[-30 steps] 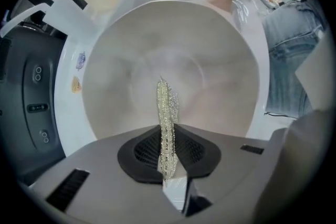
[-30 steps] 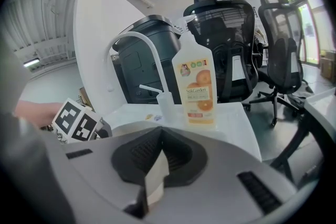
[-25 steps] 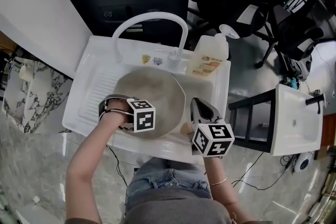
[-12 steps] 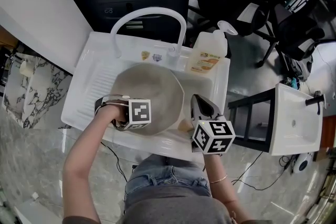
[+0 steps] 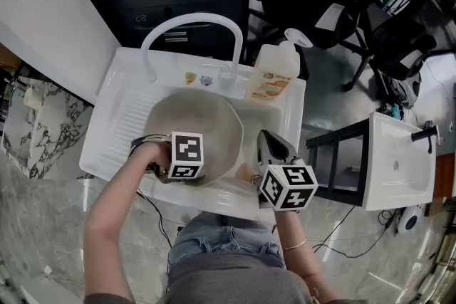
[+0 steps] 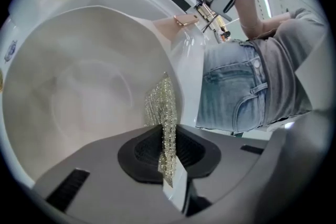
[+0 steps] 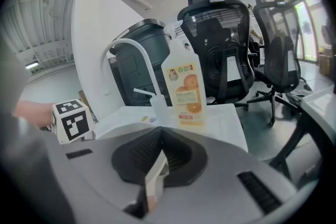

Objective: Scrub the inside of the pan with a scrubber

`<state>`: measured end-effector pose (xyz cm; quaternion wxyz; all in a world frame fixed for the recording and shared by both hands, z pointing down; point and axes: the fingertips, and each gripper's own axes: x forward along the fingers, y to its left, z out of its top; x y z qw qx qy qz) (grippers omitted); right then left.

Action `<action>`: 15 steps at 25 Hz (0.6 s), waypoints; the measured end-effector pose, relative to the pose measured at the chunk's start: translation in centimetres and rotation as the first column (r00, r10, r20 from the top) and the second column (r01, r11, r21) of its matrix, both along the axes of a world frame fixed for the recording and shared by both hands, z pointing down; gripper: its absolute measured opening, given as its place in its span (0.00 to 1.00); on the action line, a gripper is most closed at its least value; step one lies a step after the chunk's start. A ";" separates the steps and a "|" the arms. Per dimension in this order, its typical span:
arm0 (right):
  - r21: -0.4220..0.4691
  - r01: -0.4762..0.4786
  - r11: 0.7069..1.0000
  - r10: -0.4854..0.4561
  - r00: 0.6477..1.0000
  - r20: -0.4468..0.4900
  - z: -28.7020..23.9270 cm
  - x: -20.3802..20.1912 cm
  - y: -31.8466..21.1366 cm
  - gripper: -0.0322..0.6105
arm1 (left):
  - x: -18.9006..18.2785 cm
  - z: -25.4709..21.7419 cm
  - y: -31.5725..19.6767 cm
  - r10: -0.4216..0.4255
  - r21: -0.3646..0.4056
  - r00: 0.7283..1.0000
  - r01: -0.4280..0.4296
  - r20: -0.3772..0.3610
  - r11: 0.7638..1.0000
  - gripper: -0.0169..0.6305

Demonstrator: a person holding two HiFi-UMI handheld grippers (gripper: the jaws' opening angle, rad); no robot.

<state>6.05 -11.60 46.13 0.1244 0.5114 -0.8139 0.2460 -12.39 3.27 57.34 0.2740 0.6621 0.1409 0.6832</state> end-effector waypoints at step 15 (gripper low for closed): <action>0.006 -0.001 1.000 0.001 1.000 -0.030 -0.5 0.8 -0.9 0.07 | 9.3 -1.7 -2.6 -0.299 -0.143 0.864 0.264 -0.405 0.954 0.12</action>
